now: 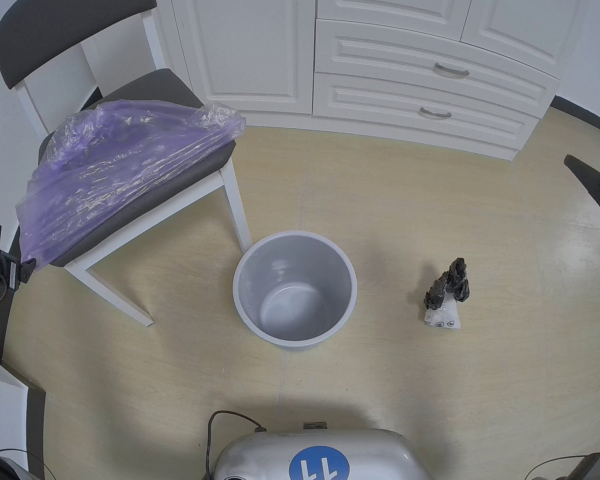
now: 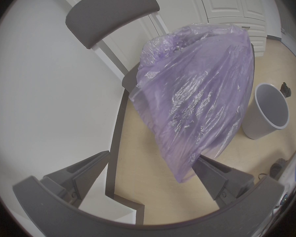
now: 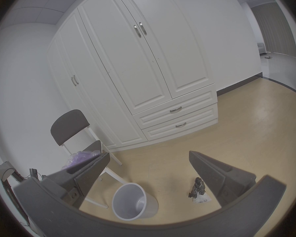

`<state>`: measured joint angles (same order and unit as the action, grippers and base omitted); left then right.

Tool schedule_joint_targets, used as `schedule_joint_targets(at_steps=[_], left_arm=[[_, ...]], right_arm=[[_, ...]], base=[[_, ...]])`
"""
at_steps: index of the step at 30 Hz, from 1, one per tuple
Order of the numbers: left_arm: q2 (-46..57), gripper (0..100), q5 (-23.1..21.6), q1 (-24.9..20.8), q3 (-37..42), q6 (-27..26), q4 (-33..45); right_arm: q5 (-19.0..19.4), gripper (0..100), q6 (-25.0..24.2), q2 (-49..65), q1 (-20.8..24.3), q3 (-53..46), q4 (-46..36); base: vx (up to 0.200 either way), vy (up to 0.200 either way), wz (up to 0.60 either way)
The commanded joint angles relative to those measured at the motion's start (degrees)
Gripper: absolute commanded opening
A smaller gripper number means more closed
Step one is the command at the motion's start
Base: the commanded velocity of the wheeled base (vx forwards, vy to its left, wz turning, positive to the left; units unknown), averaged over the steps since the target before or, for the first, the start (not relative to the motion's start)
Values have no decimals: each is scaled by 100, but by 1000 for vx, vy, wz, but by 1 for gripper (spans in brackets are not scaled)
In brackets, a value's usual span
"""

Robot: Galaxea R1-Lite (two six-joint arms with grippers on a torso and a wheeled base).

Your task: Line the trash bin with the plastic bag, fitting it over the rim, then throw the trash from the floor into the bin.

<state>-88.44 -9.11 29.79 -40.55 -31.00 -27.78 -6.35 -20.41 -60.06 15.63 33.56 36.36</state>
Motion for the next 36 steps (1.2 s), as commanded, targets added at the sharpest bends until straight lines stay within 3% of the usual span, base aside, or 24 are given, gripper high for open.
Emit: schedule_joint_targets(at_steps=[1, 9, 24, 29, 36], left_arm=[[-6, 100, -12, 53, 548, 94, -773], [-112, 100, -250, 26, 1611, 665, -2891], [-630, 100, -592, 53, 2815, 1518, -5861], [-762, 100, -671, 53, 2727, 1527, -6002], [-762, 100, -671, 62, 2807, 1597, -6002]], right_arm=[[37, 100, 2, 126, 2, 1, 2], [64, 100, 2, 188, 2, -7, 2], [213, 100, -16, 285, 10, -7, 2], [248, 100, -25, 276, 10, -16, 2], [653, 100, -183, 206, -16, -148, 2]], base=[[0, 0, 0], [0, 0, 0], [0, 0, 0], [0, 0, 0], [0, 0, 0]])
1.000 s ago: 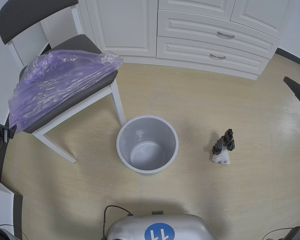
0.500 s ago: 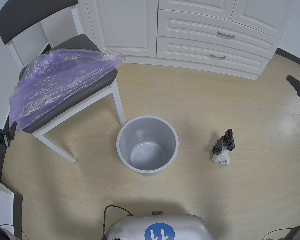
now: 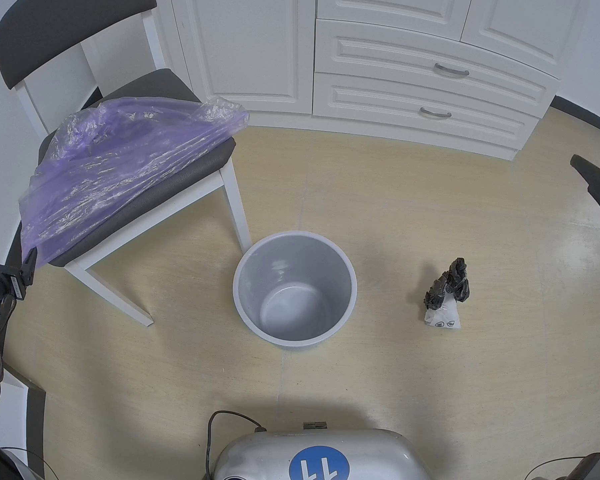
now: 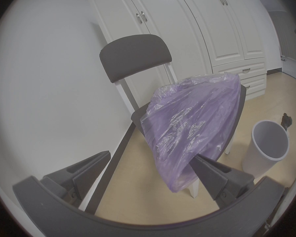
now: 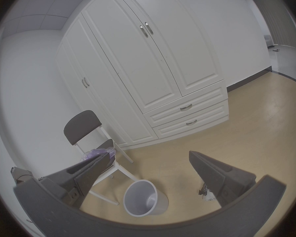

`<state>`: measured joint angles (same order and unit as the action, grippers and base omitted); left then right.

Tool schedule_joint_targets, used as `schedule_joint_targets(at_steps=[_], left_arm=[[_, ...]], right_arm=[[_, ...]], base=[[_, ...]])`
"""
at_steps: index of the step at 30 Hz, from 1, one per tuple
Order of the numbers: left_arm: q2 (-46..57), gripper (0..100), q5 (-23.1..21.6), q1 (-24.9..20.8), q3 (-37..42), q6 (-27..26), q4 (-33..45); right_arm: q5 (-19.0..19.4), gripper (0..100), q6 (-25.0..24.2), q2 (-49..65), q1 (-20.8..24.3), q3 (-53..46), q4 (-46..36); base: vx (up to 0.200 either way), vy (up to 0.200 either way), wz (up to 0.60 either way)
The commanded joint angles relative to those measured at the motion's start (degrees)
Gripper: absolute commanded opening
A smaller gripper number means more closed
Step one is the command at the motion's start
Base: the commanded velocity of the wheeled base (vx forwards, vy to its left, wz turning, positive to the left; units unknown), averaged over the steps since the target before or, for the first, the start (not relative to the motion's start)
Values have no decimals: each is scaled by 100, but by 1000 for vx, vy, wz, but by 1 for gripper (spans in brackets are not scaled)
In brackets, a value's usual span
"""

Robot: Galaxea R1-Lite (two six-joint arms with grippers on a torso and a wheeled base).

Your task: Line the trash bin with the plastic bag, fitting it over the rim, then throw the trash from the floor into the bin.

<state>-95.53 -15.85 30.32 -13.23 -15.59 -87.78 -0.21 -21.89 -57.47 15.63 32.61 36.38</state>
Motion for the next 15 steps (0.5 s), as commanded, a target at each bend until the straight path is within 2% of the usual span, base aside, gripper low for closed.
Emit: schedule_joint_targets(at_steps=[1, 4, 15], left_arm=[[-45, 100, 3, 9, 101, 162, -2], [-54, 100, -6, -8, -101, 311, -2], [-388, 100, -6, -35, -365, 320, -11]], right_arm=[[47, 100, -34, -89, -16, -53, 1], [47, 100, -52, -133, -7, -62, 45], [56, 100, -105, -230, -7, -62, 71]], base=[[0, 0, 0], [0, 0, 0], [0, 0, 0]])
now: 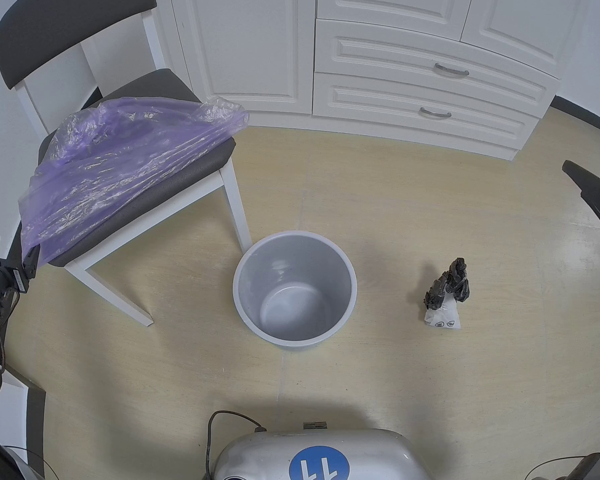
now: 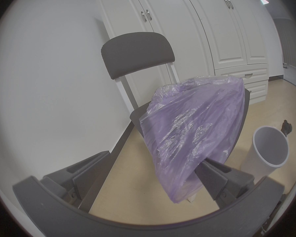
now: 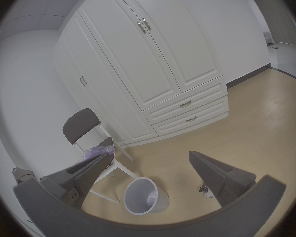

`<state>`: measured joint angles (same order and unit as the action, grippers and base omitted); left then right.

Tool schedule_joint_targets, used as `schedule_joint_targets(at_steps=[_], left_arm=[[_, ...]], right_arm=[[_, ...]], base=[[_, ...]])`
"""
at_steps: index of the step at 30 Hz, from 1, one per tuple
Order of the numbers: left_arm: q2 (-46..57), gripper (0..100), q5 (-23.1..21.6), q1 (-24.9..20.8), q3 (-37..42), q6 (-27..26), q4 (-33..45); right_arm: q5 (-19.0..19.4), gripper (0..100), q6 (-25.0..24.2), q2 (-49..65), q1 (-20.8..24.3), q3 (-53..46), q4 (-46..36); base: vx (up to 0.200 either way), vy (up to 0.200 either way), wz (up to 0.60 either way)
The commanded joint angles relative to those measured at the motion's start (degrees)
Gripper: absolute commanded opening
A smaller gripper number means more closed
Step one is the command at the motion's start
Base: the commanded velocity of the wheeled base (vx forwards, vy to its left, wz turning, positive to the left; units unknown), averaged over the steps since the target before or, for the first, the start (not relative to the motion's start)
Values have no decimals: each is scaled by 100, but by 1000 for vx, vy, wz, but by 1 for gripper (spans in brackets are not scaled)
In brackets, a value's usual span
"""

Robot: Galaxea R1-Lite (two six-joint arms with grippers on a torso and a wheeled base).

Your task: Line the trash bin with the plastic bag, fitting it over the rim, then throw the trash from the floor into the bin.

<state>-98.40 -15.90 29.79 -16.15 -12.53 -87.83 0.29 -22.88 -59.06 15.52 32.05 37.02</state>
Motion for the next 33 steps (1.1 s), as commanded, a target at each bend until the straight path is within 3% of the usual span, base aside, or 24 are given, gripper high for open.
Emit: schedule_joint_targets(at_steps=[1, 6, 7, 33], left_arm=[[-100, 100, -1, 18, -72, 14, -6], [-144, 100, -19, 0, -63, 5, -15], [-144, 0, -19, 0, -63, 5, -15], [111, 0, -10, -132, -72, -48, -15]], right_arm=[[6, 100, -6, -88, 4, -6, 7], [6, 100, -32, -105, 13, -6, 7], [6, 100, -32, -105, 13, -6, 7], [-64, 100, 29, -325, 57, 258, 15]], base=[[0, 0, 0], [0, 0, 0], [0, 0, 0], [0, 0, 0]])
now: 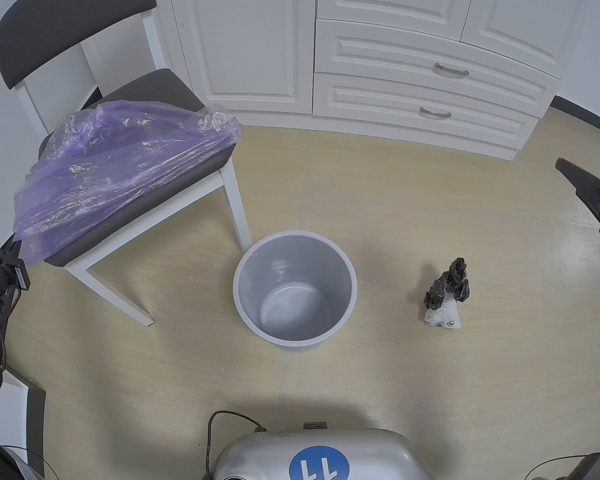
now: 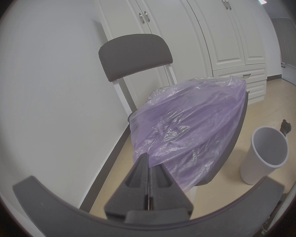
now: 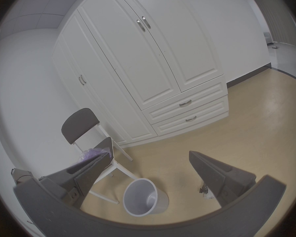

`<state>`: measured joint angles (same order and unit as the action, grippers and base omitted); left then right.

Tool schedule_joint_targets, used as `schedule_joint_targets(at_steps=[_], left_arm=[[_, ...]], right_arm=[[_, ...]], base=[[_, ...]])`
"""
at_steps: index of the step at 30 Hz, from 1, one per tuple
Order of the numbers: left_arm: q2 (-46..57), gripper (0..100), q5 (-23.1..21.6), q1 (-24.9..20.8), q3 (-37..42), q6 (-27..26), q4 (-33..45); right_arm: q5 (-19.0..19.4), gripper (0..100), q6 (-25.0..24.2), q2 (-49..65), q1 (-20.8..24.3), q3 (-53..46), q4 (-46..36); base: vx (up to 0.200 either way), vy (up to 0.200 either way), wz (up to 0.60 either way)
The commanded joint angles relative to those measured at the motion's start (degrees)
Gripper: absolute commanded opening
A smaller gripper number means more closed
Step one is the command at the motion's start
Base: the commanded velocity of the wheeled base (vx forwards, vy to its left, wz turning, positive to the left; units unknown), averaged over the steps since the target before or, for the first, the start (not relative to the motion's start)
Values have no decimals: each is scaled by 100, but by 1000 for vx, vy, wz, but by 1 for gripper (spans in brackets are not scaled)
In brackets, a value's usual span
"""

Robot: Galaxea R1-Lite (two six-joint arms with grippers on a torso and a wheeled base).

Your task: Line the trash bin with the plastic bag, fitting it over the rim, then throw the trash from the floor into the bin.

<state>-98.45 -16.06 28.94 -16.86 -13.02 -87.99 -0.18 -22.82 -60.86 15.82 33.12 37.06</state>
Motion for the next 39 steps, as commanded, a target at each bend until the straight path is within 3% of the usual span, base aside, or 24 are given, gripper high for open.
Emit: schedule_joint_targets(at_steps=[1, 3, 5, 7, 8, 11, 19, 22, 32, 39], left_arm=[[195, 0, -3, -134, -81, 1, 1], [221, 0, -3, -205, -133, 1, 1], [309, 0, -3, -618, -485, 1, 10], [318, 0, -3, -653, -511, 1, 10], [388, 0, -3, -987, -705, 10, 10], [397, 0, 6, -1400, -863, 28, 10], [388, 0, 15, -2481, -1091, 28, 10], [414, 0, 23, -2666, -1091, 19, 10], [669, 0, 103, -3061, -1091, 19, 10], [801, 0, 524, -3580, -1153, 28, 10]], right_arm=[[-43, 100, 32, -480, 105, 792, -32], [-61, 100, 41, -533, 140, 871, -23], [-114, 100, 120, -656, 281, 986, 3], [-122, 100, 120, -664, 290, 977, 3], [-219, 100, 120, -752, 299, 863, 12], [-412, 100, 225, -884, 378, 740, 117], [-1107, 100, 709, -1121, 1300, 414, 530], [-1335, 100, 753, -1324, 1547, 291, 776], [-1388, 100, 902, -1754, 2065, -16, 1436], [-1599, 100, 885, -1974, 2724, -174, 1453]], base=[[0, 0, 0], [0, 0, 0], [0, 0, 0], [0, 0, 0], [0, 0, 0], [0, 0, 0], [0, 0, 0], [0, 0, 0], [0, 0, 0], [0, 0, 0]])
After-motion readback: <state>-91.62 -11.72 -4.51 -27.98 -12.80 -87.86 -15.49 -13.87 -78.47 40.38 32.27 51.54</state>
